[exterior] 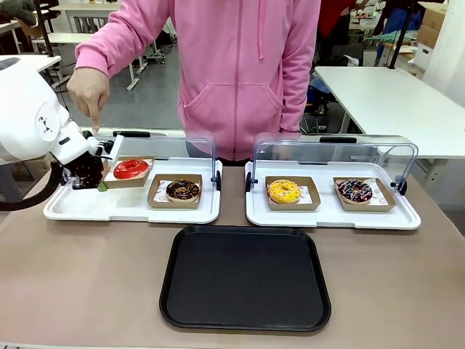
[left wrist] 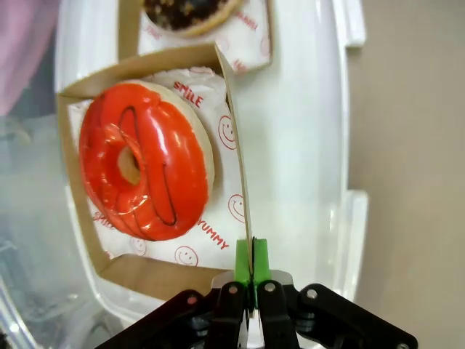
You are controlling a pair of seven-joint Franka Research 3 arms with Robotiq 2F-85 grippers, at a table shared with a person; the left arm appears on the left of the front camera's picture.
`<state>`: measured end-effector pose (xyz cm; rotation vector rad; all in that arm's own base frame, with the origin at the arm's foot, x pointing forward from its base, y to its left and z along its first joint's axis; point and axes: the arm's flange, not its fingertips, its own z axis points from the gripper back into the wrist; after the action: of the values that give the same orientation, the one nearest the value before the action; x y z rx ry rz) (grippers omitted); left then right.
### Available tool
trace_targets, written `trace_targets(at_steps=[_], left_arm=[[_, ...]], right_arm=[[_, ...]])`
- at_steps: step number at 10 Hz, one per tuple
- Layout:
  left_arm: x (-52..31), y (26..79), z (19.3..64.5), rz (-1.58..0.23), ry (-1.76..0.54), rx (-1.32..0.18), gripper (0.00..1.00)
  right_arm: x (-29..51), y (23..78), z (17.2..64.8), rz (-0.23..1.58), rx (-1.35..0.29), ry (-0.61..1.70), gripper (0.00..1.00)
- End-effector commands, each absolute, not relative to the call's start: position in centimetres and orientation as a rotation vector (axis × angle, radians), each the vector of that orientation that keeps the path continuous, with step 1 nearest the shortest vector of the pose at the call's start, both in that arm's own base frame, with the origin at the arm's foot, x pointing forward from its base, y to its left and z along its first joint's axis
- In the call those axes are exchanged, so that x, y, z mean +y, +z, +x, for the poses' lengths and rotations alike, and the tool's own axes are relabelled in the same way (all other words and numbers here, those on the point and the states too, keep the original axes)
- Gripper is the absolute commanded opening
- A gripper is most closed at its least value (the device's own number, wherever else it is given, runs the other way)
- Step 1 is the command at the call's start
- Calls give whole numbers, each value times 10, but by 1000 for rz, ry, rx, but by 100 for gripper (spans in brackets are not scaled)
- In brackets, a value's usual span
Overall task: Move the first donut from the left to the tray.
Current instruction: Pick up the Paper togo box containing the Donut indicated by the person and place it on the Handle tray.
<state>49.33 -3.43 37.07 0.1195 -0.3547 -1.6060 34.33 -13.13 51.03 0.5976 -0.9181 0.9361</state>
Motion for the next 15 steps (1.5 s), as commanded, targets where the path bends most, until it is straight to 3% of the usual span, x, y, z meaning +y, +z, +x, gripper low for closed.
trace_targets(at_steps=[1,7,11,15], left_arm=[[-61,370,468,147,-1607,-360,2],[-146,390,387,199,-1677,-389,2],[-193,391,331,58,-1763,-336,2],[-206,403,292,196,-1752,-403,2]], right_arm=[[-131,511,346,598,-950,951,100],[-131,511,346,598,-950,951,100],[-131,511,346,598,-950,951,100],[-131,511,346,598,-950,951,100]])
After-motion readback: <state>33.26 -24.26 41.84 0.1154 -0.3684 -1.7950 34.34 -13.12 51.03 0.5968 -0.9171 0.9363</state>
